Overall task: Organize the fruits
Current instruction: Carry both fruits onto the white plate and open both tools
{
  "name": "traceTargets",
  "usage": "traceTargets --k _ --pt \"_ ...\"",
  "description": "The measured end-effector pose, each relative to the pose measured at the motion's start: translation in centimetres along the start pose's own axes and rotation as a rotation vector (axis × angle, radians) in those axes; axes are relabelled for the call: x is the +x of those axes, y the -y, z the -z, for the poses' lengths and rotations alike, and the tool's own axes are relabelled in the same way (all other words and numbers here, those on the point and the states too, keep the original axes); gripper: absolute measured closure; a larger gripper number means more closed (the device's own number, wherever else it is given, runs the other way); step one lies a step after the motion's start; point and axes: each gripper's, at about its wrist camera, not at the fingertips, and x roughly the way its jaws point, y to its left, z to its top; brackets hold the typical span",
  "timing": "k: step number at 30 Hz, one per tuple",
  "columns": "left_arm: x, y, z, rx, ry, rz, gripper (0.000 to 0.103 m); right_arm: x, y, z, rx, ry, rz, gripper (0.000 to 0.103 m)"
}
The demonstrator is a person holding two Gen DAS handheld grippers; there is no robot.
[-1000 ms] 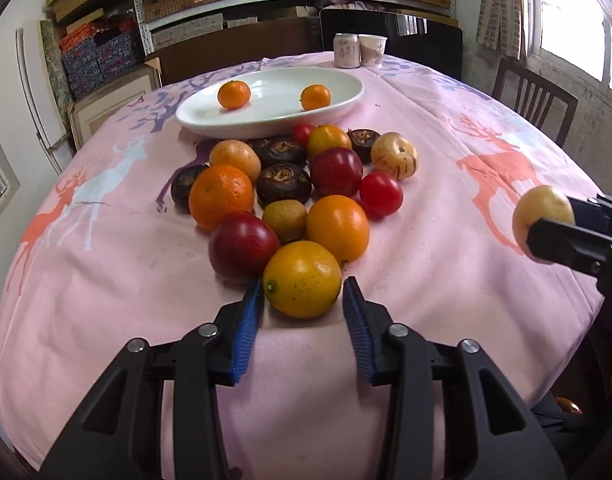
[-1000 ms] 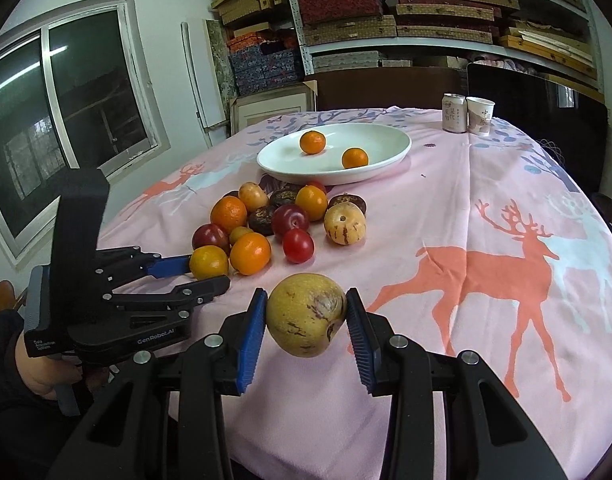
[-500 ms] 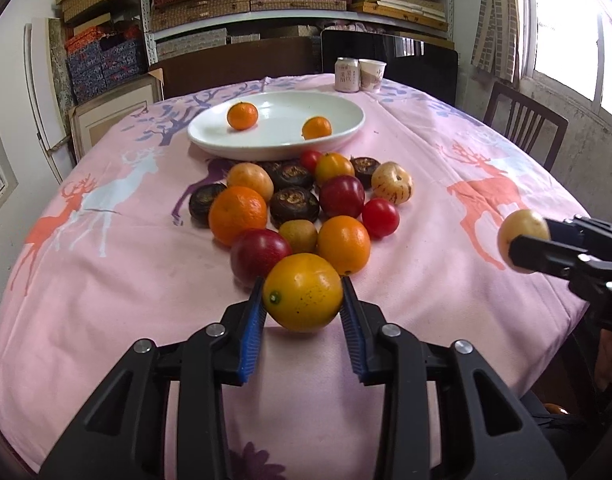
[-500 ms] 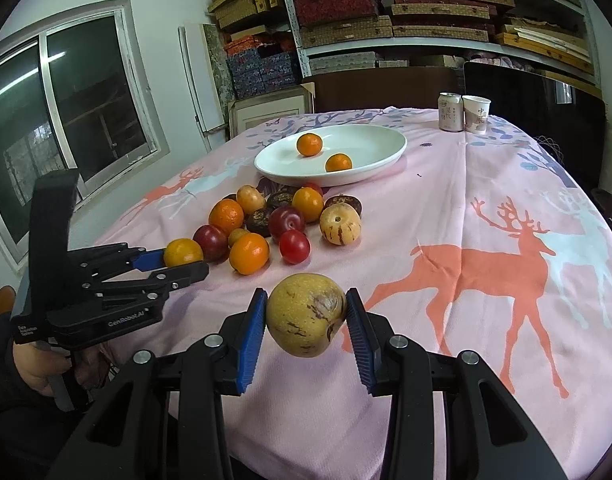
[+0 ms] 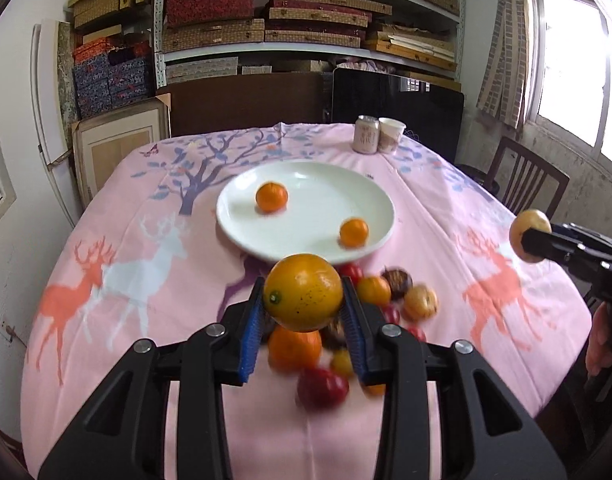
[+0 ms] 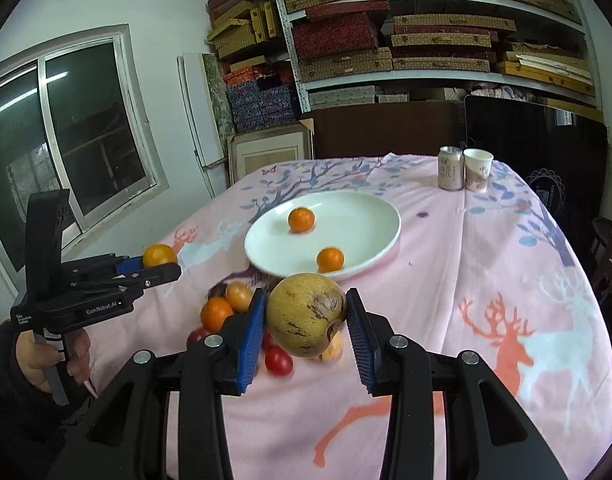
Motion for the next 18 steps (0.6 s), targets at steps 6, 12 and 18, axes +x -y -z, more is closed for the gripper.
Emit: traceTargets --k 6,12,18 --pt "7.3 -1.8 -6.8 0.014 -0.073 0.000 0.068 7.4 2.3 -7.9 0.006 -0.027 0.018 0.063" --pt "16.9 -4.3 -8.0 -0.049 -0.212 0.028 0.068 18.9 4.7 -9.3 0.031 -0.182 0.026 0.063" --pt "22.3 -5.3 -7.7 -0.050 -0.287 0.015 0.068 25.7 6.0 -7.6 0.041 -0.281 0.043 0.063"
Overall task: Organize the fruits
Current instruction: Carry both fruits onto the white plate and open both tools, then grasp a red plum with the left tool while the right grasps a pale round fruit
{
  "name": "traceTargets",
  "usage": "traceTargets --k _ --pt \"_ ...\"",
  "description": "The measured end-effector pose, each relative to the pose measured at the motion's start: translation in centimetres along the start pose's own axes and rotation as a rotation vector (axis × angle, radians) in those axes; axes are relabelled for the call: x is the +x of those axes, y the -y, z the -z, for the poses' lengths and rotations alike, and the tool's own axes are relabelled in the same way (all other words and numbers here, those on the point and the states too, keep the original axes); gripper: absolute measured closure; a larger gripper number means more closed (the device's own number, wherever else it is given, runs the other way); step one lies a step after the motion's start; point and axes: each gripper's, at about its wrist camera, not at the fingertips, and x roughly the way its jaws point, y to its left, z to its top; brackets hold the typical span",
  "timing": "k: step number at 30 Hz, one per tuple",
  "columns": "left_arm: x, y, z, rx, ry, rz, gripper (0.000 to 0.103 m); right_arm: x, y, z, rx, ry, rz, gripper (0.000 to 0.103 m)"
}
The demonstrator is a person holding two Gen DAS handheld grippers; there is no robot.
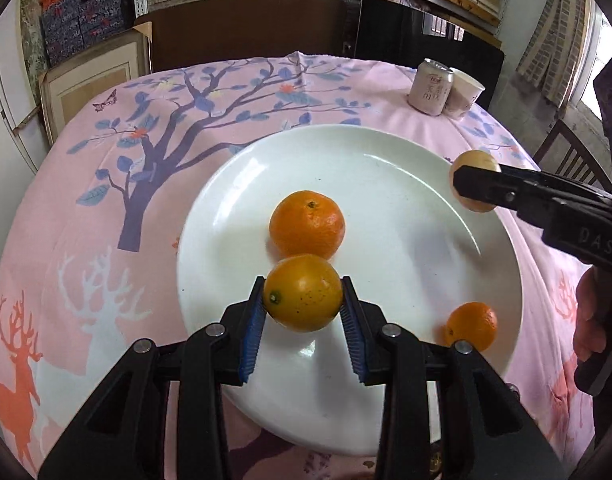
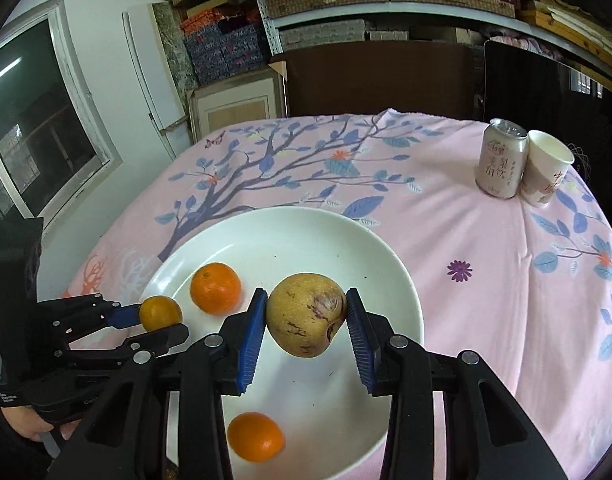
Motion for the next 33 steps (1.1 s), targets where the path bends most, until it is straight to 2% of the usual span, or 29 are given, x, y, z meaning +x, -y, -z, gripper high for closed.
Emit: traceTargets --k 3,4,5,6,7,12,14,16,18,22,26,30,33 --pt "1.0 -0.2 -0.2 0.004 -0.011 -0.003 0.067 1.6 -0.3 0.1 -0.012 -0.022 -0.002 0.062" --pt "1.2 -0.2 -0.3 0.002 -0.015 0.003 0.063 1.7 -0.5 0.1 -0.019 -0.021 0.006 0.060" --pt "1.2 -0.4 -0.3 -0.006 -0.013 0.005 0.056 1.6 -0.7 0.1 -0.021 -0.008 0.026 0.045" --pt "1.1 -0.5 -0.3 -0.018 -0.001 -0.011 0.036 1.4 -0.6 -0.1 -0.016 0.007 0.037 0.038" --pt "0.8 -0.6 -0.2 -0.026 0.014 -0.023 0.028 1.0 -0.5 -0.1 -0.012 0.020 0.027 0.036" --pt "-2.6 -0.7 0.4 -0.043 0.068 -0.029 0.026 -2.2 -0.5 0.3 0.005 0.057 0.012 0.036" --pt "-4.7 -0.3 1.5 -0.026 0.088 -0.021 0.026 -4.3 -0.4 1.2 0.028 0.075 -0.017 0.036" --pt "-6.8 0.4 3.3 0.009 0.109 -0.034 0.020 -6.6 -0.6 2.7 0.038 0.088 -0.028 0.036" --pt "-8.9 1.4 5.6 0.049 0.139 -0.039 0.015 -8.7 -1.2 4.9 0.036 0.096 -0.028 0.035" --pt "-12.3 2.9 10.8 0.085 0.165 -0.026 0.015 -11.9 -3.0 9.5 0.056 0.084 -0.026 0.033" --pt "-15.2 4.3 16.3 0.095 0.194 -0.008 0.013 -15.4 -4.7 15.1 0.060 0.107 -0.031 0.022" --pt "-16.2 6.5 20.9 0.168 0.216 -0.074 0.008 -18.6 -5.8 20.1 0.036 0.152 -0.046 0.011" --pt "-15.3 7.3 22.4 0.189 0.197 -0.144 0.008 -20.7 -6.0 23.0 0.041 0.187 -0.047 0.007"
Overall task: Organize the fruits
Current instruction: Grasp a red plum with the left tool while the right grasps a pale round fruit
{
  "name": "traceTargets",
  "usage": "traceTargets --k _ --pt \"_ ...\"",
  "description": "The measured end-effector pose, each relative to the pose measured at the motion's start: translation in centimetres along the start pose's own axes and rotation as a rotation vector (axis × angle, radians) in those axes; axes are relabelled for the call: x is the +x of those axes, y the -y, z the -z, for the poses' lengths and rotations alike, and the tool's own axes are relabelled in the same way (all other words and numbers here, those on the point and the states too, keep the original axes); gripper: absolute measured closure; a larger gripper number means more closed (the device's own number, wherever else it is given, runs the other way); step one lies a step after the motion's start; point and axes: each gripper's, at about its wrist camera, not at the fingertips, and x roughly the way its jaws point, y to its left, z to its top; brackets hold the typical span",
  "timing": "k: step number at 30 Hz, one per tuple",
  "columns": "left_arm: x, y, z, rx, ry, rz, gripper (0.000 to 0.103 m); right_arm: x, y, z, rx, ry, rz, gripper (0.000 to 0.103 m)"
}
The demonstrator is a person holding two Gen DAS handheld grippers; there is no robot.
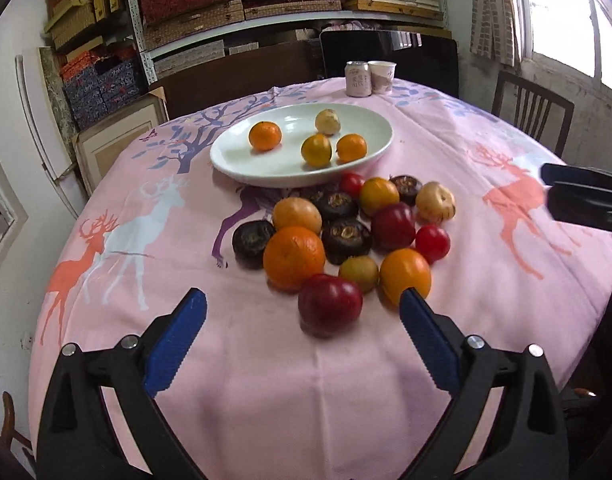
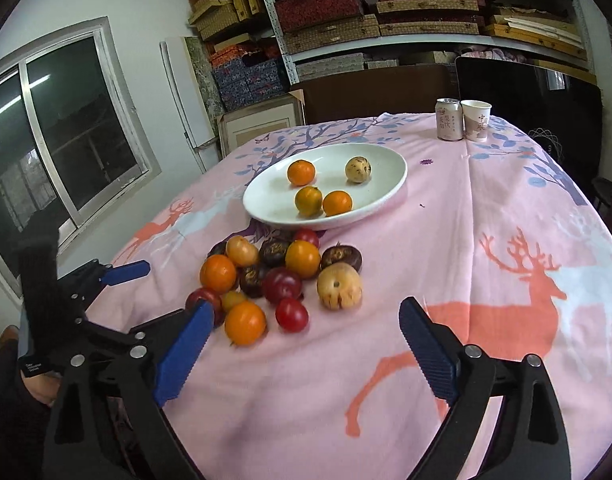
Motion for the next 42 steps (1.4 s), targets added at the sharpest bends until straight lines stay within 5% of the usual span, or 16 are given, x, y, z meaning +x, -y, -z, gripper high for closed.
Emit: traceTargets --k 7,8,10,12,15,29,39,42 --pt "1.5 0.6 0.0 -0.016 -0.025 0.003 0.010 -3.0 -0.1 2.0 -0.024 0.024 0.010 0.007" --pt "1.6 0.6 -0.2 -0.018 -0.026 0.013 0.014 -3.2 -0.1 2.1 -0.022 0.029 0.013 0.007" --pt "2.6 0.5 -0.4 -0.024 -0.057 0.027 0.043 -3.3 0.2 2.0 -0.012 0.032 0.012 0.007" --pt "3.7 0.1 -0.1 -0.047 -0.101 0.057 0.056 -3.3 0.3 2.1 -0.006 0.034 0.004 0.007" --pt "4.1 0.4 0.0 -0.035 -0.098 0.059 0.062 -3.3 0.4 2.1 -0.005 0.032 0.004 0.007" --pt "4.1 0.5 -0.5 -0.050 -0.076 0.090 0.063 -1.2 -0.2 2.8 -0.029 -0.041 0.004 0.014" --pt "-1.4 -1.4 0.2 -0.099 0.040 0.066 0.064 2.0 0.0 0.7 -0.018 -0.066 0.054 0.014" --pt "-2.0 -1.8 0.3 -0.103 0.048 0.059 0.064 4.2 0.2 -0.9 -0.010 -0.092 0.070 0.025"
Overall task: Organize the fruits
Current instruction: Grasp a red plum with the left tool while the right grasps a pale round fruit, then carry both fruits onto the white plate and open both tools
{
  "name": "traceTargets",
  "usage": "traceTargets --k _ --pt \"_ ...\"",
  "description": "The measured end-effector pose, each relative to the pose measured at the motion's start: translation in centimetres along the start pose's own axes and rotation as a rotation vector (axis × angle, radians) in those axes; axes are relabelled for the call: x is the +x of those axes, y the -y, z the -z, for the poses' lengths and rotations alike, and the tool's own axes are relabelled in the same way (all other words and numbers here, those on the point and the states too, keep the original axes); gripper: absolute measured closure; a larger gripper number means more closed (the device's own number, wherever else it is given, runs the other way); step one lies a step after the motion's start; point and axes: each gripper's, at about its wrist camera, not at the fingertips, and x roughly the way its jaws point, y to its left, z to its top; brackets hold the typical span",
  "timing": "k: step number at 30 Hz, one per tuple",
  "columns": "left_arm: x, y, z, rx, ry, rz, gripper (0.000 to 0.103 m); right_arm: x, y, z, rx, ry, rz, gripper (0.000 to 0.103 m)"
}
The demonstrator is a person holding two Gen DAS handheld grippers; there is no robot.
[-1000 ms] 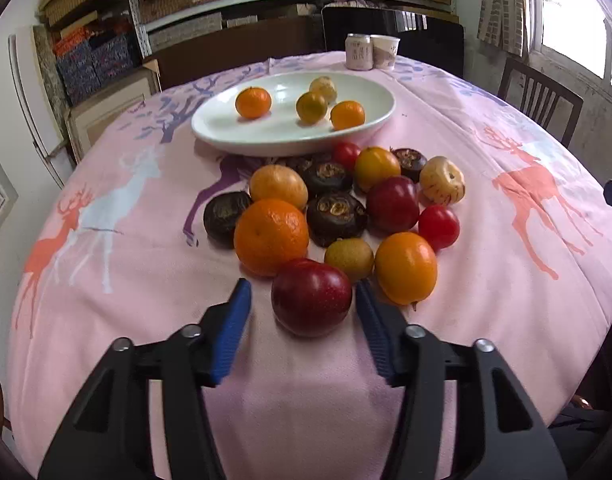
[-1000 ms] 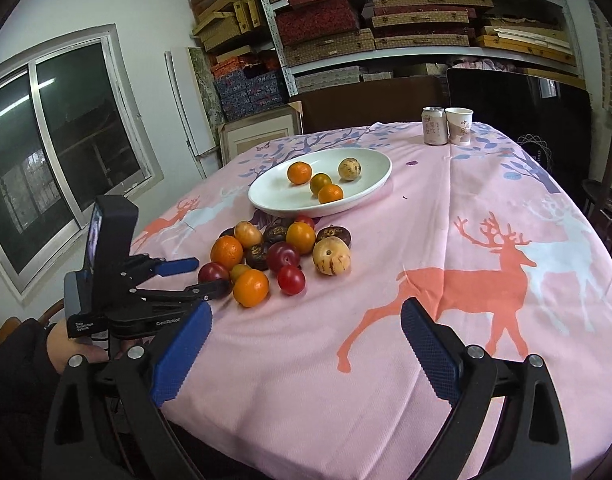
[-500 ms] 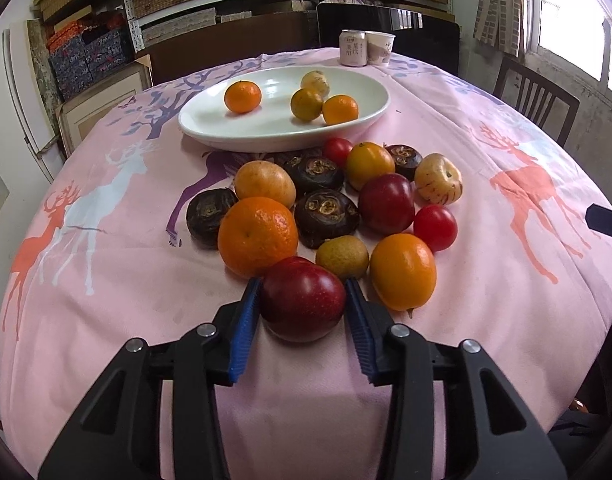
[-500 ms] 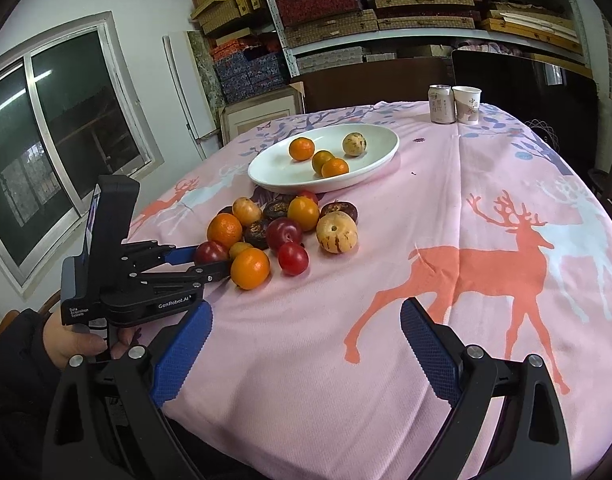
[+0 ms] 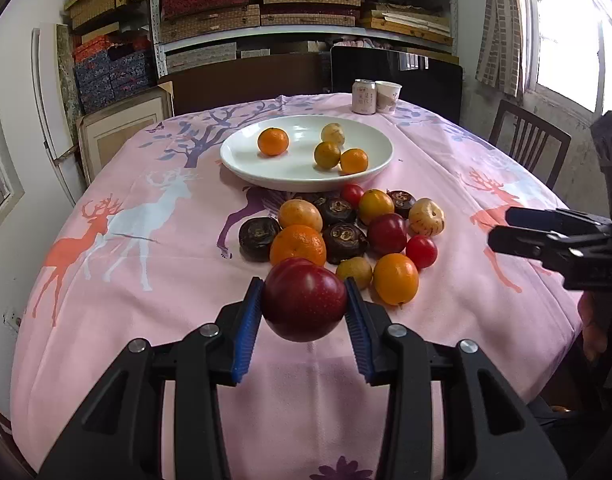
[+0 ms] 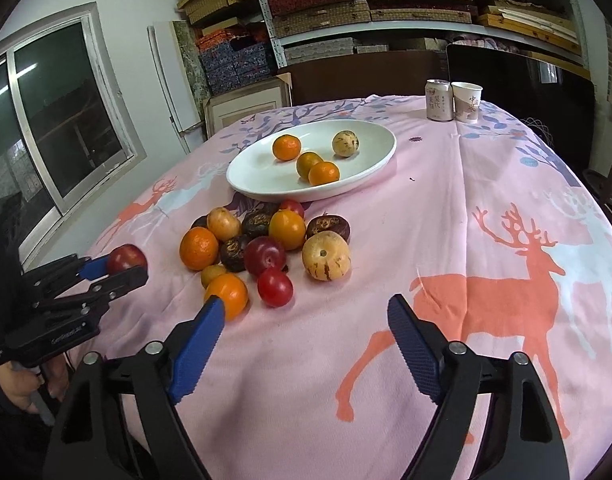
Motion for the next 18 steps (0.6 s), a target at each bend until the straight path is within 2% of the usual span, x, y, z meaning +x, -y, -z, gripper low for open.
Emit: traceTargets --k 3,5,6,8,18 --pt "0.2 0.0 0.2 0.000 -0.007 0.005 0.063 2.1 -0.2 -1.4 -0.018 -0.023 0.060 0.032" --pt "0.2 0.1 0.3 0.000 -0.006 0.007 0.063 3.4 -0.2 -2.1 -0.018 -0.047 0.058 0.040" --pt "0.2 0.1 0.3 0.000 -0.005 0.007 0.063 4.2 -0.3 -2.3 -0.020 -0.062 0.065 0.040" --pt "0.2 -0.1 0.4 -0.001 -0.003 0.005 0.063 5.2 -0.2 -2.5 -0.019 -0.084 0.070 0.049" --pt "0.4 -0.7 0.4 -0.014 -0.006 -0.003 0.063 7.4 -0.2 -3.0 -0.004 -0.126 0.088 0.054"
